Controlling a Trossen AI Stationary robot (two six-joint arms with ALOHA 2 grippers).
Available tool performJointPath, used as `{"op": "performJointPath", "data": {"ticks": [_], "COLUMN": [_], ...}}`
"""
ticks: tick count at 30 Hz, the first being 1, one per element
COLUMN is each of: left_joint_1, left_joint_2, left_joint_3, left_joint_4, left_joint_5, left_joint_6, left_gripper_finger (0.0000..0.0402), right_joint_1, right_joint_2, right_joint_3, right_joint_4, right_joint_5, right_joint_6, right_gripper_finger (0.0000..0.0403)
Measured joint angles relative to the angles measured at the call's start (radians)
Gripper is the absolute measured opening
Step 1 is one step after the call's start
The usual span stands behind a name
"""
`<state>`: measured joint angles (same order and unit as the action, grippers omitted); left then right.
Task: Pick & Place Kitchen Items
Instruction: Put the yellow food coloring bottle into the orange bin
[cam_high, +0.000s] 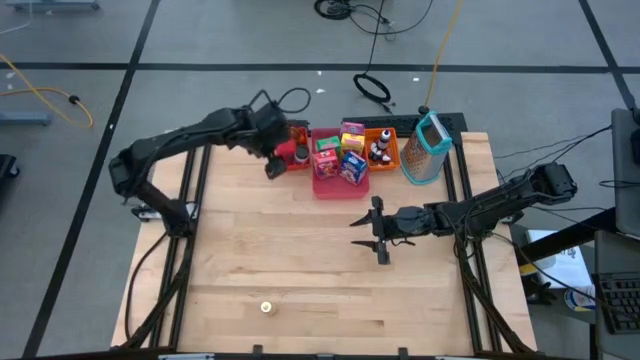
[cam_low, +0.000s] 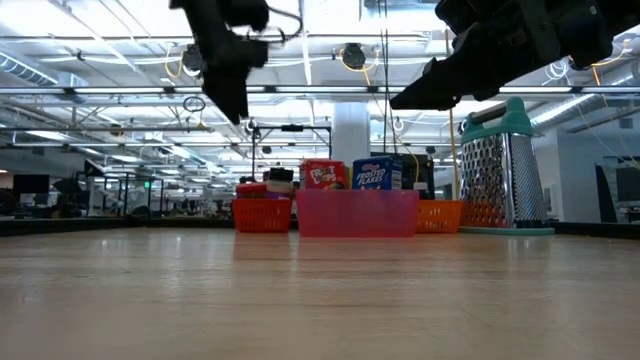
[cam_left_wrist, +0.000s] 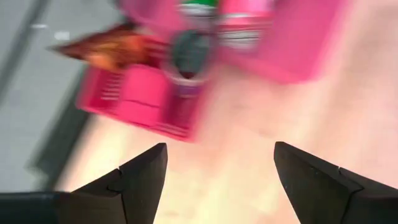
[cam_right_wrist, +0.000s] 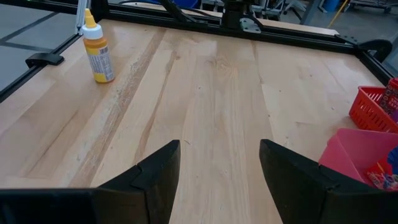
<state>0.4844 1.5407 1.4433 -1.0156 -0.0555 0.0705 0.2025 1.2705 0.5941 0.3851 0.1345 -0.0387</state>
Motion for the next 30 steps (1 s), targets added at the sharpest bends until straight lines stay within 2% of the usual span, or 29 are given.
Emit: {"op": "performJointPath", "data": {"ticks": [2, 5, 10, 18, 23, 30], "left_joint_1": [-0.038, -0.116, -0.283, -0.609, -0.801, -1.001], "left_joint_2": [-0.038, -0.078, -0.118, -0.117, -0.117, -0.117], "left_joint_3": [0.0, 0.0, 0.0, -0.002, -0.043, -0.159], "left_joint_4": [-0.023, -0.058, -0.106, -0.084, 0.062, 0.133], "left_joint_5": [0.074, 0.108, 0.106, 0.046, -0.077, -0.252], "left_joint_6": [-0.043, -0.094, -0.169, -0.286, -0.344, -0.502], "left_gripper_finger": [0.0296, 0.0296, 0.0296, 0.0296, 0.0296, 0.0296], "right_joint_1": [0.0, 0.0, 0.0, 0.0, 0.0, 0.0], "right_joint_2": [0.0, 0.0, 0.0, 0.0, 0.0, 0.0], "right_joint_3": [0.0, 0.0, 0.0, 0.0, 0.0, 0.0], "right_joint_4": [0.002, 0.006, 0.006, 0.006, 0.008, 0.048], "right_joint_5": [0.0, 0.0, 0.0, 0.0, 0.0, -0.003], "right_joint_6": [0.0, 0.015, 0.031, 0.081, 0.111, 0.126], "right_gripper_finger": [0.0212, 0.0212, 0.0212, 0.0212, 0.0212, 0.0212]}}
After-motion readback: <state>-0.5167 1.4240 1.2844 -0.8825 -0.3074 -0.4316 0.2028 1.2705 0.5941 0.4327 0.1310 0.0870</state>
